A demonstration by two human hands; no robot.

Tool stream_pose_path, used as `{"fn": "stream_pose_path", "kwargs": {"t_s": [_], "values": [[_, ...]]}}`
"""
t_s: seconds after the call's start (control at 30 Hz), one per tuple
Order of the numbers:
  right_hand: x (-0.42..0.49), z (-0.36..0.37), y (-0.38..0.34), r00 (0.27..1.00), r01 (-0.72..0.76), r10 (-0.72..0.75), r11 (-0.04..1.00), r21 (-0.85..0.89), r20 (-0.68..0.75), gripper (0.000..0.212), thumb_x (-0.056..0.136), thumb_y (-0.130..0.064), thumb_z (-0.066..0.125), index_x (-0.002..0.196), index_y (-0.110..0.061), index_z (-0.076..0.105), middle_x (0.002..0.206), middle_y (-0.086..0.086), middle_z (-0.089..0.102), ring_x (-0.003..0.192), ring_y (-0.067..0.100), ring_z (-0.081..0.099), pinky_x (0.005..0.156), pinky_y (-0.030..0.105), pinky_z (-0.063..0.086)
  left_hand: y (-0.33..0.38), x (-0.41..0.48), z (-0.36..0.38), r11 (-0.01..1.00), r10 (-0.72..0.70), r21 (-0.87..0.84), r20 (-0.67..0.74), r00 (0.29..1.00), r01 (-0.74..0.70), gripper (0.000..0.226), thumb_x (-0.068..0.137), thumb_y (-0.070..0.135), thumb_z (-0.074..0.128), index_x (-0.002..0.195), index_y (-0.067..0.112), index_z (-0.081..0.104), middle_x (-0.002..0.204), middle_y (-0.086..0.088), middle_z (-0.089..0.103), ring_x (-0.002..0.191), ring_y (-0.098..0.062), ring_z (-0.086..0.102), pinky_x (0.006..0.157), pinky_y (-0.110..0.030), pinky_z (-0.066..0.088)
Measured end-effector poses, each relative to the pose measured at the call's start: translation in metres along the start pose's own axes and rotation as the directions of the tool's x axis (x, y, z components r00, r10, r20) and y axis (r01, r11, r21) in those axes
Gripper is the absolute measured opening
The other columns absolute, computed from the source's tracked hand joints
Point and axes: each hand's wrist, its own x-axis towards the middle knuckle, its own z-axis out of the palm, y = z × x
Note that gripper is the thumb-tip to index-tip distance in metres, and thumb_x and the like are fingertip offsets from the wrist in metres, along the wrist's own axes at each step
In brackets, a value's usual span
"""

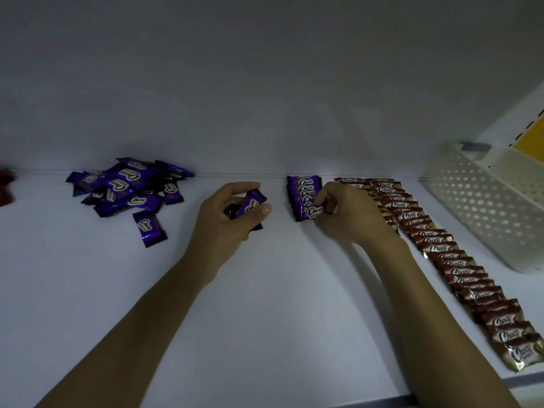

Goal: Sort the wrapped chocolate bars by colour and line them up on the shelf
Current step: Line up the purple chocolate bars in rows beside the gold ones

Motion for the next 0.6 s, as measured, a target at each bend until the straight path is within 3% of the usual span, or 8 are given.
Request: {"fn": "stream_pose_path", "kwargs": {"t_s": [0.07,0.13,0.17,0.23,0.33,0.43,0.5,0.6], "values": [[0.000,0.002,-0.004,0.999,0.004,-0.001,0.998,0.057,-0.049,0.022,0.075,-0.010,0.068,0.094,-0.020,0.063,0.076,-0.007,0.057,0.073,0.016,0.053,0.064,0.026,0.038,0.000,-0.001,0.001,0.998,0.048,0.028,0.016,0.999,-0.048,0.038,0.078,0.012,0.073,0.109,0.029,0.060,0.080,0.002,0.063,0.057,0.001,0.058,0.048,-0.012,0.043],[-0.003,0.002,-0.020,0.998,0.022,-0.001,0.942,0.334,-0.064,0.010,0.081,-0.012,0.069,0.090,-0.016,0.067,0.070,-0.006,0.058,0.064,0.010,0.053,0.060,0.023,0.039,0.000,-0.001,0.001,0.995,0.089,0.051,0.036,0.995,-0.090,0.050,0.073,0.013,0.075,0.117,0.027,0.055,0.079,0.003,0.063,0.060,0.001,0.059,0.052,-0.011,0.046],[-0.007,0.002,-0.032,0.999,0.026,-0.013,0.856,0.516,-0.030,0.002,0.085,-0.014,0.067,0.085,-0.015,0.068,0.068,-0.005,0.059,0.060,0.005,0.054,0.059,0.019,0.040,-0.001,-0.001,0.001,0.994,0.099,0.049,0.050,0.994,-0.102,0.057,0.069,0.016,0.076,0.120,0.025,0.053,0.079,0.003,0.063,0.062,0.000,0.059,0.056,-0.012,0.048],[-0.016,0.004,-0.053,0.996,-0.046,-0.029,0.687,0.725,0.090,0.012,0.089,-0.019,0.063,0.079,-0.013,0.068,0.068,0.002,0.062,0.059,0.001,0.056,0.059,0.015,0.043,-0.004,0.000,0.001,0.993,0.110,0.044,0.073,0.991,-0.113,0.067,0.062,0.020,0.076,0.124,0.022,0.051,0.076,0.003,0.063,0.065,0.000,0.060,0.063,-0.015,0.051],[-0.023,0.011,-0.065,0.977,-0.131,-0.062,0.573,0.809,0.202,0.014,0.086,-0.014,0.066,0.081,-0.001,0.065,0.076,0.021,0.060,0.071,0.018,0.057,0.064,0.025,0.043,-0.008,0.000,0.000,0.987,0.130,0.085,0.105,0.986,-0.139,0.073,0.059,0.019,0.080,0.125,0.024,0.049,0.078,-0.003,0.063,0.067,-0.002,0.061,0.067,-0.016,0.052],[-0.020,0.008,-0.062,0.987,-0.148,0.000,0.432,0.890,0.164,0.011,0.085,-0.006,0.063,0.077,-0.012,0.060,0.074,0.006,0.068,0.069,0.016,0.063,0.065,0.030,0.043,-0.008,-0.001,0.001,0.982,0.122,0.129,0.106,0.987,-0.135,0.061,0.056,0.034,0.077,0.113,0.032,0.054,0.081,0.001,0.065,0.068,-0.001,0.062,0.065,-0.015,0.050],[-0.015,0.003,-0.054,0.999,-0.038,0.009,0.474,0.880,0.038,0.016,0.083,0.000,0.063,0.078,-0.014,0.059,0.067,0.002,0.067,0.060,0.011,0.062,0.060,0.030,0.043,-0.008,0.000,0.002,0.985,0.109,0.132,0.052,0.993,-0.115,0.041,0.064,0.038,0.072,0.102,0.034,0.059,0.071,0.011,0.062,0.060,0.002,0.057,0.058,-0.013,0.046],[-0.012,0.004,-0.042,0.970,0.236,-0.155,0.777,0.584,-0.186,0.018,0.076,0.001,0.070,0.076,-0.016,0.062,0.067,0.001,0.061,0.059,0.011,0.053,0.059,0.028,0.045,-0.010,0.005,0.000,0.993,0.091,0.080,-0.081,0.993,-0.085,0.012,0.082,0.027,0.070,0.092,0.031,0.065,0.064,0.014,0.059,0.053,0.001,0.049,0.051,-0.012,0.040]]}}
